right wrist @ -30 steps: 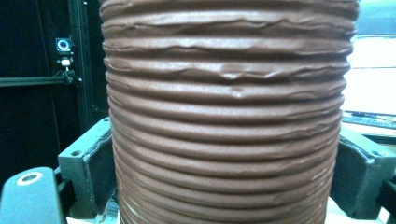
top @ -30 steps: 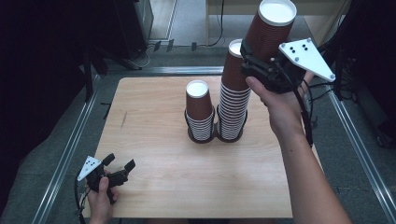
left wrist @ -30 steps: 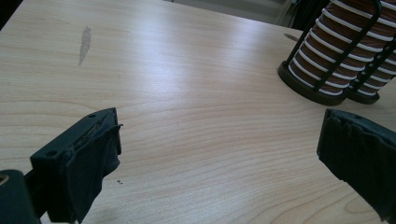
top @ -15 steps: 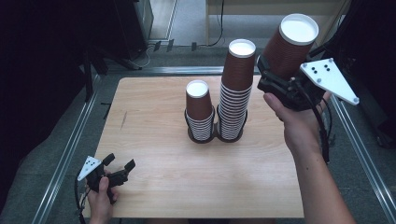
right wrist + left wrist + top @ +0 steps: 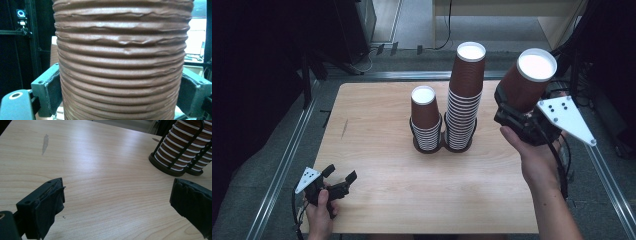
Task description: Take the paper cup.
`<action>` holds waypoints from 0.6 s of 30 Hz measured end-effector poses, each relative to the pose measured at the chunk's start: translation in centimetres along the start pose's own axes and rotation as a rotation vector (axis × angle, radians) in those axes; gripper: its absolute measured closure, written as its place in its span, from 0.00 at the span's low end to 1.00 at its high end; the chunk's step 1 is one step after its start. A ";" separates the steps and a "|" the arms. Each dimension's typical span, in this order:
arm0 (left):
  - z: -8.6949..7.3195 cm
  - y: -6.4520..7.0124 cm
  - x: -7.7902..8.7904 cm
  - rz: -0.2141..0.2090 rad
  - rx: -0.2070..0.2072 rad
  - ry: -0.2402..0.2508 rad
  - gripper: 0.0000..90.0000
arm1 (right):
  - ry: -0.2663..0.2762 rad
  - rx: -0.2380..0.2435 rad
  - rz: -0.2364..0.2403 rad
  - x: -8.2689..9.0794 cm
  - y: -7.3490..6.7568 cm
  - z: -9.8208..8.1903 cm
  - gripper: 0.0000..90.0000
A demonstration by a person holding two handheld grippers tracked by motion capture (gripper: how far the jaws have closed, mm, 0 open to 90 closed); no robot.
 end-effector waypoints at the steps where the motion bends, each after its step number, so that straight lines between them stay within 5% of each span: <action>1: 0.0 0.0 0.0 0.000 0.001 0.002 0.00 | -0.003 -0.004 -0.001 0.2 0.0 -0.6 0.12; 7: 0.0 0.0 -0.1 0.002 -0.005 0.001 0.00 | -0.081 -0.048 0.000 1.2 0.1 -6.2 0.12; 12: 0.0 0.3 -0.4 0.019 -0.037 -0.015 0.00 | -0.109 -0.091 0.012 1.7 0.2 -9.0 0.12; 18: 0.0 0.2 -0.4 0.021 -0.032 -0.020 0.00 | -0.118 -0.072 -0.002 1.7 0.2 -11.0 0.12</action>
Point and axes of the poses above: each handheld gripper's, and its own axes: x roughly backward along the jaws, z roughly out of its top, y roughly to its right, the point moved 6 cm from there along -x, roughly forward along the jaws, and after that the axes turned 5 degrees about -y, right-handed, at the moved point
